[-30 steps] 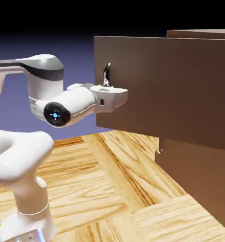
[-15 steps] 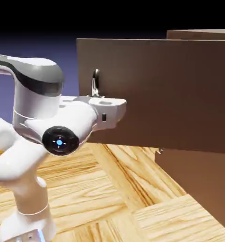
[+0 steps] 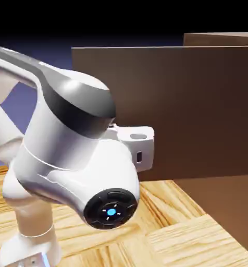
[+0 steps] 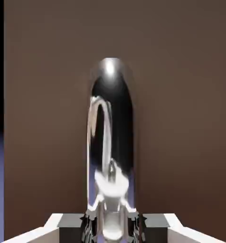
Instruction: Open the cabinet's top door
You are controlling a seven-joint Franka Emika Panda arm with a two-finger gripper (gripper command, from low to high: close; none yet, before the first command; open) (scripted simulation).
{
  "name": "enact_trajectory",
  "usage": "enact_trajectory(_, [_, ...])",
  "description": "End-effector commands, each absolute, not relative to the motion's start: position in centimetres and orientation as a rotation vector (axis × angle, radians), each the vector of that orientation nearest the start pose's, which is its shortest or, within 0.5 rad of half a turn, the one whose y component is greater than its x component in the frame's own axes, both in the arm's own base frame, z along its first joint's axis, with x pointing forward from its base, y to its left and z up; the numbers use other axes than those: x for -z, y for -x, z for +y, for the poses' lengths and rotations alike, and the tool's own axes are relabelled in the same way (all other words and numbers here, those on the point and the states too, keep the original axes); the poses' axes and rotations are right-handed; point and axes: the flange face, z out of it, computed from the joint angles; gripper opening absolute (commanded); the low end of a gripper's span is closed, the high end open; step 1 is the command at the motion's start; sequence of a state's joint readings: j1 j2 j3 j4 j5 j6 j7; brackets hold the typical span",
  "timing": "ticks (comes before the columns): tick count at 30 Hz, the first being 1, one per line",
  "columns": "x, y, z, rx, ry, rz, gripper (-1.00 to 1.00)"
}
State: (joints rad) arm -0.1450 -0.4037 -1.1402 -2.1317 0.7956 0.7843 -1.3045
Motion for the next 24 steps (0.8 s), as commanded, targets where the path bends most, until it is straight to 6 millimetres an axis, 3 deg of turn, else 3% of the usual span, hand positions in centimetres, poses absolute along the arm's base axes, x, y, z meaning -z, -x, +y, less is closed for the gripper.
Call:
enact_trajectory(1, [-53.0,-14.3,-34.2,0.801,1.569,-0.436,-1.0])
enact_trajectory(15, [-53.0,-14.7,-39.3,0.726,1.536,-0.509,-1.0])
enact_trajectory(24, [-53.1,-15.7,-44.5,0.65,1.5,-0.582,-1.0])
